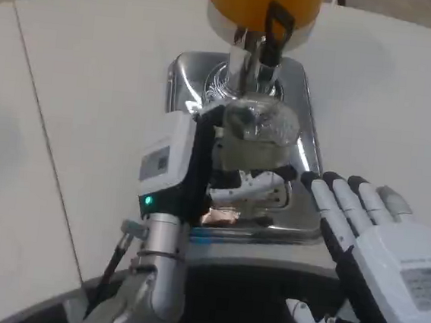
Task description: Grasp the cup under the faucet to collect the drink, then remove the cup.
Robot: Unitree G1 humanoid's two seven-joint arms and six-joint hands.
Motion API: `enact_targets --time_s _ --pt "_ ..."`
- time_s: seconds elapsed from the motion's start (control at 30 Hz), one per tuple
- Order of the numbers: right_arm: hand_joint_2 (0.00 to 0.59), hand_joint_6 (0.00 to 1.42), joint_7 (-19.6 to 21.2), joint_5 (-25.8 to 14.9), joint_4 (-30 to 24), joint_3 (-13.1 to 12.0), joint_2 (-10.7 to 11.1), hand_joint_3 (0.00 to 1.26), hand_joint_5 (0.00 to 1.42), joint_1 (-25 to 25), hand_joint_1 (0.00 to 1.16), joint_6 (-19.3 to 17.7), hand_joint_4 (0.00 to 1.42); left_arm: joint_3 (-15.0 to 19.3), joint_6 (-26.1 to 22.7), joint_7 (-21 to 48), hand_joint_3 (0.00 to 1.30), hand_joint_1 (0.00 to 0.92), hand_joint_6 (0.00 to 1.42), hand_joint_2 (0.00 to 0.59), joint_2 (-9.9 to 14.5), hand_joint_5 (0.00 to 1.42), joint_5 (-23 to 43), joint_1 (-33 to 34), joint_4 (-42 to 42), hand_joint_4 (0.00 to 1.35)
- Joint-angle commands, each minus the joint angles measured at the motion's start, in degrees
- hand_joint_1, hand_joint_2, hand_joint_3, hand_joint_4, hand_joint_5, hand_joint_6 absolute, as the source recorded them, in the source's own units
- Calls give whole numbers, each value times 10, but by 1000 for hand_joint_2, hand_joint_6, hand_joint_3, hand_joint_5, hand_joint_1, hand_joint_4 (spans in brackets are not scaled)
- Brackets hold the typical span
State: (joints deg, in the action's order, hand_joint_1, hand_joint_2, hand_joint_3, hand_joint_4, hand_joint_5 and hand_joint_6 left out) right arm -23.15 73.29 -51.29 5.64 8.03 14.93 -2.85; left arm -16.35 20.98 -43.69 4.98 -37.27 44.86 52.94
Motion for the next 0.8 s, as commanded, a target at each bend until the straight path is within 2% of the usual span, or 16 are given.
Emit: enact_targets --time_s 0.03,0.1,0.2,0.4,0.57,0.8 --pt "485 17 -4 0 4 -2 -1 0 0 7 373 5 0 -16 -3 -17 578 522 1251 31 -3 1031 -11 7 7 689" --pt "485 17 -5 -1 7 4 -2 0 0 9 373 3 0 -15 -3 -3 478 498 1217 41 -2 961 -3 5 6 564" --pt "485 17 -8 2 6 12 -6 0 0 8 373 5 0 -19 -3 0 412 485 1175 48 1 919 -3 0 5 482" --pt "485 17 -19 -3 2 7 -4 0 0 4 373 9 0 -16 -5 -3 340 471 1118 60 8 852 5 -9 0 359" --pt "485 17 -15 -8 9 8 -5 0 0 -4 373 8 0 -14 -6 9 167 465 842 61 21 593 13 -19 -16 109" --pt "485 17 -2 -20 23 15 -3 0 0 -12 373 3 0 2 -14 19 120 462 669 57 52 470 16 -56 -71 44"
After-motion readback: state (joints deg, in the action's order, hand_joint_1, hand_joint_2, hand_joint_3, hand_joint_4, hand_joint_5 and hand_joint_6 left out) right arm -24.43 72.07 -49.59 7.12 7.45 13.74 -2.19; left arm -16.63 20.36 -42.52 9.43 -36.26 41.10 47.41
